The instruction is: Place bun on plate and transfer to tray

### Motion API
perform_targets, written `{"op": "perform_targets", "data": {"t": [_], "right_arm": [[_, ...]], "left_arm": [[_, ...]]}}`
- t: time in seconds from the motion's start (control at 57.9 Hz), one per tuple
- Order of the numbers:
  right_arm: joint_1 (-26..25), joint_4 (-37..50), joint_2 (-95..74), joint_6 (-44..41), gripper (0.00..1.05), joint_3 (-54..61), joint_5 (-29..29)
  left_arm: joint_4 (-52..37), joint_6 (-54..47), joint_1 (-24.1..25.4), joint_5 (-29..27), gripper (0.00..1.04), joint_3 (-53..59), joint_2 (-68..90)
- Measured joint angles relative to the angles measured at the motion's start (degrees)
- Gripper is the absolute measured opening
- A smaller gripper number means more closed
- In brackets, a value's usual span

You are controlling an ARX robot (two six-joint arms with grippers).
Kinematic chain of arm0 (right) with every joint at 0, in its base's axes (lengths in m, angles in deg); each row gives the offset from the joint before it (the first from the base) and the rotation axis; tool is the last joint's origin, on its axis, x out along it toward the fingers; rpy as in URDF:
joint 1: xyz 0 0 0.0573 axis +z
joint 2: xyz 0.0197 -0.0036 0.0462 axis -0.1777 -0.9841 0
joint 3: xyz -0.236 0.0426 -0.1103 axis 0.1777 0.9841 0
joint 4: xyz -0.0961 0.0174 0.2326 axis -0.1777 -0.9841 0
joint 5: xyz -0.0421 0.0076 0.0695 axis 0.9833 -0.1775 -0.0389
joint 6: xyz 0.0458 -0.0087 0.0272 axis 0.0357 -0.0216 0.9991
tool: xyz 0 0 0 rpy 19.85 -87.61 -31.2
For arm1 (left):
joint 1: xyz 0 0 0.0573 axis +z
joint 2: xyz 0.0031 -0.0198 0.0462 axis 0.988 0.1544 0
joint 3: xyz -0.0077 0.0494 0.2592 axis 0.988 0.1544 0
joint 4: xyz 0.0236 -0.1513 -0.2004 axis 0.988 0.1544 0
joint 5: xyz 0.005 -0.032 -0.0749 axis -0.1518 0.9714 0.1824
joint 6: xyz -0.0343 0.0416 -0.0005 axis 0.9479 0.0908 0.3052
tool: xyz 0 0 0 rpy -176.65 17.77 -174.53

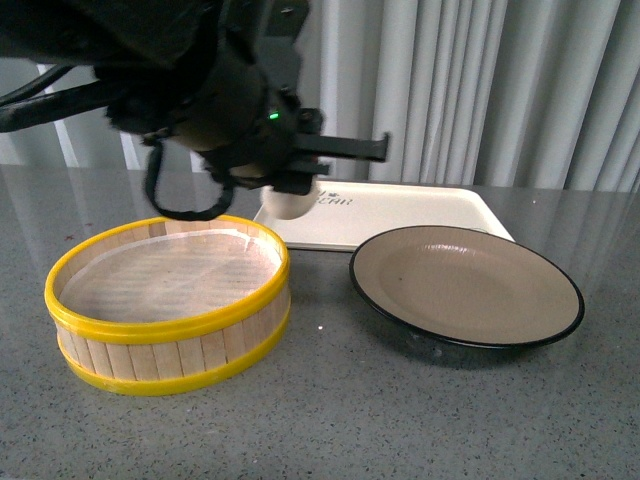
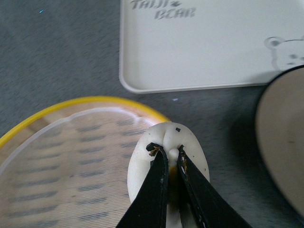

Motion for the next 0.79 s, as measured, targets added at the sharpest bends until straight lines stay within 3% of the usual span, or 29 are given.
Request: {"op": "perform_targets", "data": {"t": [0.328,0.794], "right_arm": [[0.00,0.00,0.00,0.00,0.96,0.00,0.00],[0.00,0.00,0.00,0.00,0.96,0.00,0.00]], "left_arm": [[5.92,-2.93,-14.16,-1.68,0.04,-14.21,11.30],[12.68,-4.37,-14.95,-5.33,0.04,-27.76,23.10]]}}
